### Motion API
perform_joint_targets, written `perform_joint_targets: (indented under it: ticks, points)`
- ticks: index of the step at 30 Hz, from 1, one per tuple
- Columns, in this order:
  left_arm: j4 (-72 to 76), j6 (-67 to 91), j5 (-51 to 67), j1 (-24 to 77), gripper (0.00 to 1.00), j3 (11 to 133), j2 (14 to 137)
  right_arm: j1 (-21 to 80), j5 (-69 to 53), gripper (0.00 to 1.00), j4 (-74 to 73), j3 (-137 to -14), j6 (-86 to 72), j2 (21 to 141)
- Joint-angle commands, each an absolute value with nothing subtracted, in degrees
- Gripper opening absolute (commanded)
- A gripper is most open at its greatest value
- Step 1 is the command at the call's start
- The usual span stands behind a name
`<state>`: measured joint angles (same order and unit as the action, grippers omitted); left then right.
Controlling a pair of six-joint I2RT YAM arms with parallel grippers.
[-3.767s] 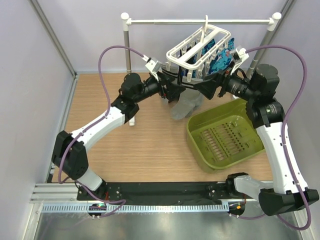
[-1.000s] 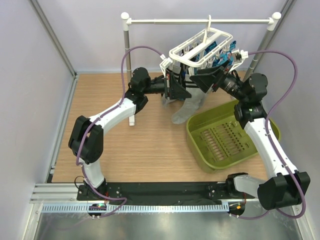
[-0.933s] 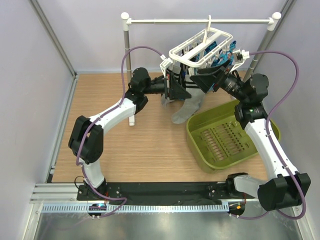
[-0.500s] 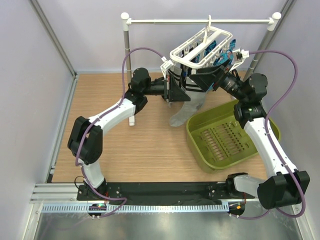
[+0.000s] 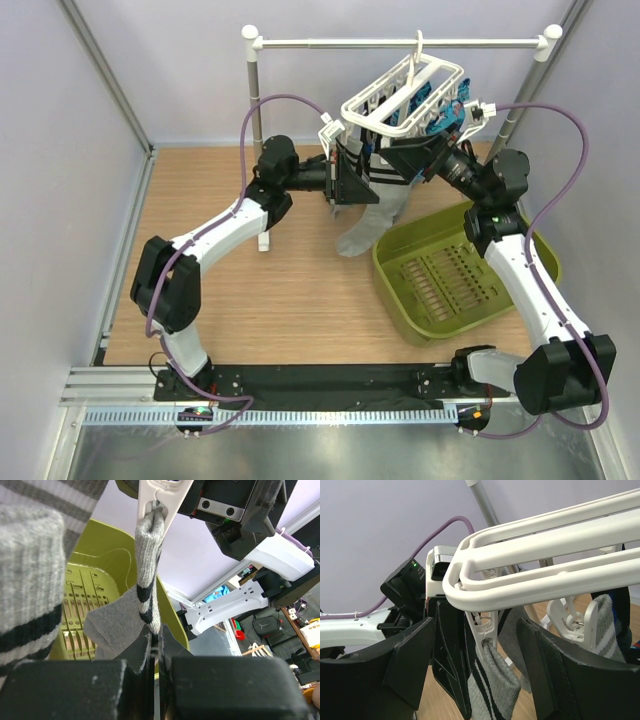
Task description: Remove the socks clipped to the hanger
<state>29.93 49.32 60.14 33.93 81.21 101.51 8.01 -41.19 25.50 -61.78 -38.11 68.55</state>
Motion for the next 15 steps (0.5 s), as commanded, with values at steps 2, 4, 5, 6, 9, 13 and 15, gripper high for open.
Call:
perform_joint_targets:
  ticks: [2,4,5,6,9,13,15]
  points:
    - [30.85,50.19,61.79,33.75,0.00,81.65,98.79,7.91,-40.61,0.74,32.94,-61.52,-41.83,69.08]
    - [30.85,50.19,61.79,33.75,0.00,81.48,98.70,8.08,-40.87,0.73,34.18,-61.17,-43.32,69.34]
    - [30.85,50.19,61.87,33.75,0.00,81.56,98.70,8.43,-40.87,0.72,34.89,-61.17,-43.50,69.61]
    - [30.85,50.27,61.79,33.75,0.01,81.56,98.88,8.61,-40.61,0.71,35.15,-60.91,-43.51,69.78]
    - [30.85,50.36,61.79,33.84,0.00,81.83,98.96,8.79,-39.91,0.70,36.12,-59.68,-43.59,69.79]
    - [30.85,50.45,61.87,34.01,0.00,81.83,99.05,8.79,-37.98,0.68,36.56,-59.06,-42.81,69.26]
    - [30.85,50.54,61.87,34.10,0.00,81.91,99.14,8.79,-37.18,0.66,36.56,-58.62,-41.84,69.00]
